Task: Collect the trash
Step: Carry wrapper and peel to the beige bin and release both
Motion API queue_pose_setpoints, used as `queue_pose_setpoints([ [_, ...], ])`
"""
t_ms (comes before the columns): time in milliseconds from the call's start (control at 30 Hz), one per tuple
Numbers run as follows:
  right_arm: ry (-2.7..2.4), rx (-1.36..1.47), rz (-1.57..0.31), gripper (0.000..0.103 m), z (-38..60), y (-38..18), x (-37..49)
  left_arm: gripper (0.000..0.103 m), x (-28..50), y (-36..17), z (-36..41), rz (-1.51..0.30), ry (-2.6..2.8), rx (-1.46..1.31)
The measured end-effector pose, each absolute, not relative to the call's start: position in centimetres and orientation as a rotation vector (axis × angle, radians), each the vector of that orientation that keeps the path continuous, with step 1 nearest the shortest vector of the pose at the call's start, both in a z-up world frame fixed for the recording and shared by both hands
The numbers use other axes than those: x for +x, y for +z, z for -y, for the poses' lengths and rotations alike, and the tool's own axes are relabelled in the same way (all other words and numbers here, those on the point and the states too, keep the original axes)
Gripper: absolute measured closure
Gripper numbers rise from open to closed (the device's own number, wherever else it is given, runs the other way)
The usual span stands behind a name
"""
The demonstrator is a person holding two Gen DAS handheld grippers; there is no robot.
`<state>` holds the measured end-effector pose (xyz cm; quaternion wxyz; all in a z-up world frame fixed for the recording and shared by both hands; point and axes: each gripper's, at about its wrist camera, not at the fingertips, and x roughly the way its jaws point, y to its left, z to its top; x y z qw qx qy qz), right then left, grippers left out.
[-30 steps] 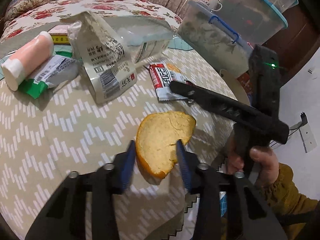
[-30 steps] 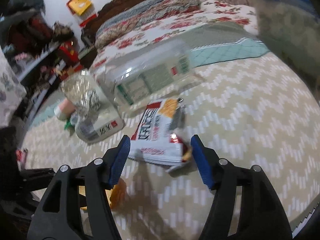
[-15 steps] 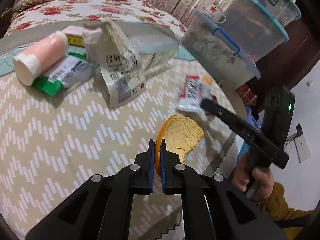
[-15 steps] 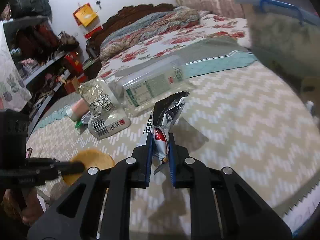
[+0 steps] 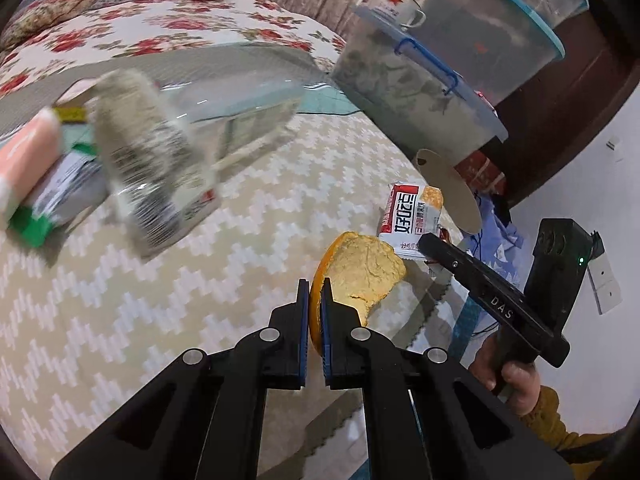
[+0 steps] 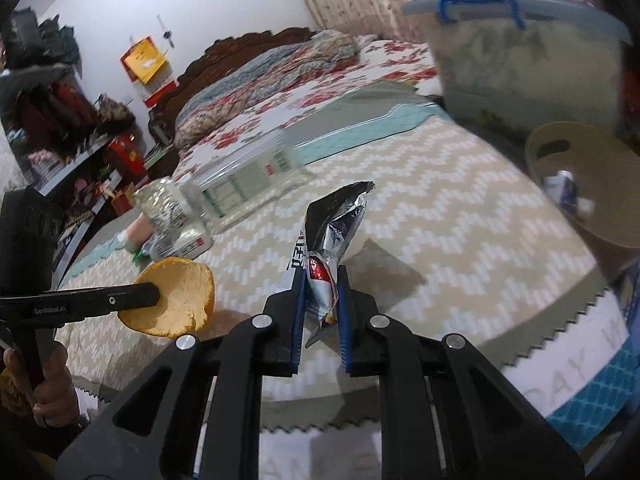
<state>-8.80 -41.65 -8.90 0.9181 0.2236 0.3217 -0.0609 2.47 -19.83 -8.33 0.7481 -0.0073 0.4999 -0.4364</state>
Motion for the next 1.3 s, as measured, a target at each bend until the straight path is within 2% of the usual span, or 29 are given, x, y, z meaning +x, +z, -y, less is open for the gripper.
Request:
queue_pose_setpoints([
  [300, -0.261, 0.521, -0.594, 0.086, 47.9, -8.9, -12.5, 0.098, 2.3, -6.8, 29.5, -1.073, -1.048, 0.082],
  [600, -0.452, 0.588, -0.519, 0.086, 57.3, -9.5, -16.6, 0.098, 1.6, -5.6, 42.9, -1.062, -1.158, 0.191],
  [833, -0.522, 0.619, -0.520, 0.086, 62.1, -10.3, -17.6, 0.098, 1.4, -6.1, 50.9, -1.059, -1.178, 0.260],
  [900, -0.523, 0.623, -0.531, 0.083, 63.0, -10.7, -17.3, 0.098, 1.5, -6.5, 52.1, -1.063, -1.179, 0.277],
  [1133, -0.534, 0.627, -0.528, 0.083, 63.8, -11.6, -17.2, 0.098, 1.2, -8.2, 55.8, -1.071, -1.177, 0.326],
  [1167, -0.539, 0.628, -0.527, 0.076, 63.9, -11.7, -17.1, 0.096, 1.2, -8.4, 56.2, -1.067, -1.178, 0.331],
  [1200, -0.542, 0.635, -0.530, 0.052, 64.1, -11.8, -17.1, 0.086, 1.2, -8.5, 56.4, -1.063, -1.171, 0.336],
  [1233, -0.548, 0.646, -0.528, 0.034, 64.2, -11.8, -17.1, 0.074, 1.2, -8.7, 56.7, -1.058, -1.156, 0.341],
  [1267, -0.556, 0.648, -0.509, 0.020, 64.2, -11.8, -17.3, 0.055, 1.3, -8.7, 56.8, -1.047, -1.143, 0.336],
  [1300, -0.570, 0.641, -0.482, 0.021, 64.0, -11.5, -17.7, 0.057, 1.4, -8.6, 56.8, -1.034, -1.137, 0.327],
])
